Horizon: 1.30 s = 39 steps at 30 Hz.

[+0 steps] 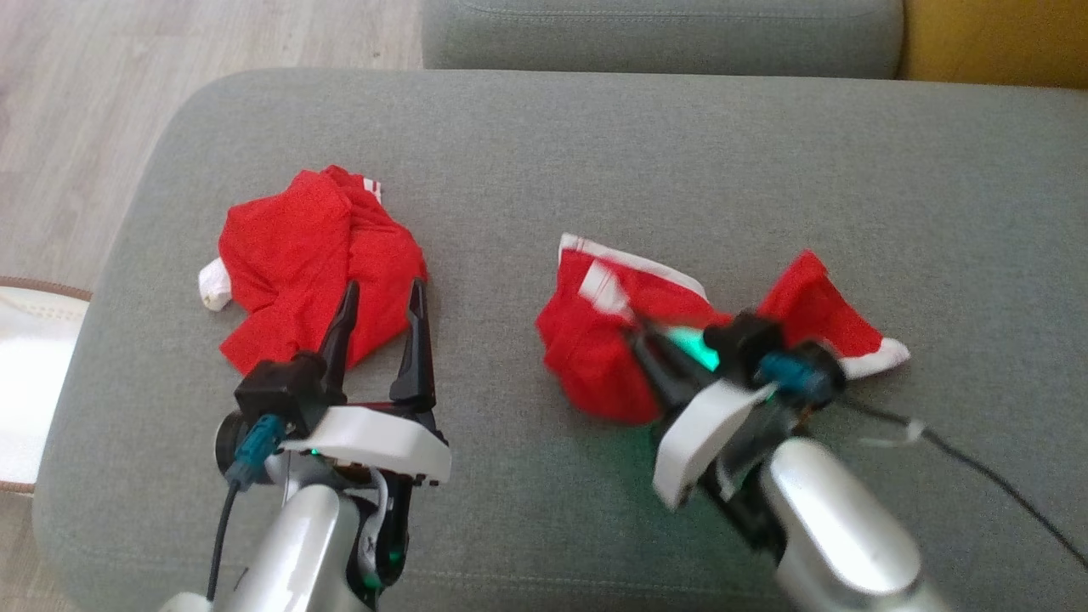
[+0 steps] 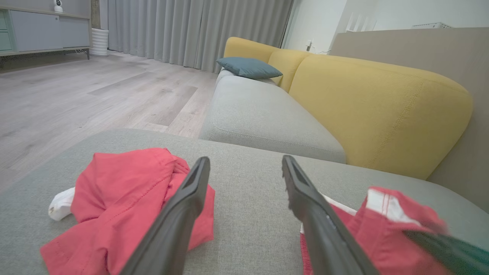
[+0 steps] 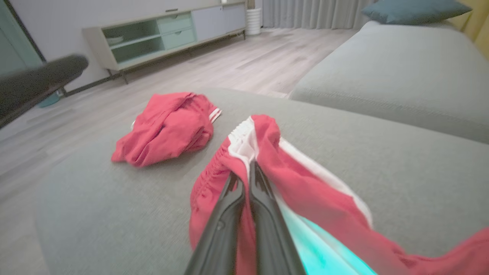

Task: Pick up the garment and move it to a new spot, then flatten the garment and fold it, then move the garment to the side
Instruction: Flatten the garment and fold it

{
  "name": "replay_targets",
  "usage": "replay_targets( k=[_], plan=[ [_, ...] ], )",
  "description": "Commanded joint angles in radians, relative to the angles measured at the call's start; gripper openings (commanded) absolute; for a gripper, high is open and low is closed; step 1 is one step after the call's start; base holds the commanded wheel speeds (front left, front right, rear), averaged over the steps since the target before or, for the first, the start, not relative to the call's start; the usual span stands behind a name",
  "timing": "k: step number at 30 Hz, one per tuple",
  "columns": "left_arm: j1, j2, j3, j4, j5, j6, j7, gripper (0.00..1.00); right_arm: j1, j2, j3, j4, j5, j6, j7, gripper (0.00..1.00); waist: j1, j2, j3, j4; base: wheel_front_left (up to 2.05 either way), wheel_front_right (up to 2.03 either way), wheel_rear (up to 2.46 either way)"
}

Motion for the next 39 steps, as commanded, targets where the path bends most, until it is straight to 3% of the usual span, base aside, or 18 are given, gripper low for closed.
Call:
replay_targets(
  k=[1, 5, 6, 7, 11, 15, 31, 39],
  plan=[
    [-0.021, 0.007, 0.030, -0.028, -0.004, 0.001, -0.008, 1.00, -0.016, 0.017, 0.043, -0.037, 0.007, 0.008, -0.006, 0.00, 0.0000, -0.0001, -0.003, 0.005, 0.00, 0.00, 0.00],
    [-0.018, 0.007, 0.032, -0.029, -0.006, 0.002, -0.008, 1.00, 0.025, 0.017, 0.130, -0.015, 0.045, 0.008, -0.019, 0.00, 0.0000, -0.0001, -0.005, 0.012, 0.00, 0.00, 0.00],
    [-0.016, 0.007, 0.032, -0.028, -0.006, 0.002, -0.008, 1.00, 0.029, 0.017, 0.143, -0.005, 0.053, 0.008, -0.024, 0.18, 0.0000, -0.0001, -0.007, 0.013, 0.00, 0.00, 0.00],
    [-0.015, 0.007, 0.032, -0.027, -0.006, 0.001, -0.008, 1.00, 0.034, 0.017, 0.155, 0.006, 0.062, 0.008, -0.026, 0.99, 0.0000, -0.0001, -0.009, 0.014, 0.00, 0.00, 0.00],
    [-0.010, 0.007, 0.032, -0.023, -0.006, 0.003, -0.008, 1.00, 0.033, 0.017, 0.169, 0.043, 0.083, 0.008, -0.034, 1.00, 0.0000, -0.0001, -0.016, 0.013, 0.00, 0.00, 0.00],
    [-0.003, 0.007, 0.039, -0.024, -0.007, 0.006, -0.008, 1.00, 0.027, 0.017, 0.112, 0.061, 0.075, 0.008, -0.058, 1.00, 0.0000, -0.0001, -0.026, -0.003, 0.00, 0.00, 0.00],
    [0.026, 0.007, 0.012, -0.037, -0.017, 0.011, -0.008, 1.00, 0.201, 0.017, -0.398, -0.145, -0.064, 0.008, -0.092, 1.00, 0.0000, -0.0001, -0.061, -0.094, 0.00, 0.00, 0.00],
    [0.038, 0.007, -0.010, -0.042, -0.026, 0.013, -0.008, 1.00, 0.283, 0.017, -0.498, -0.213, -0.029, 0.008, -0.132, 1.00, 0.0000, -0.0001, -0.049, -0.115, 0.00, 0.00, 0.00]
  ],
)
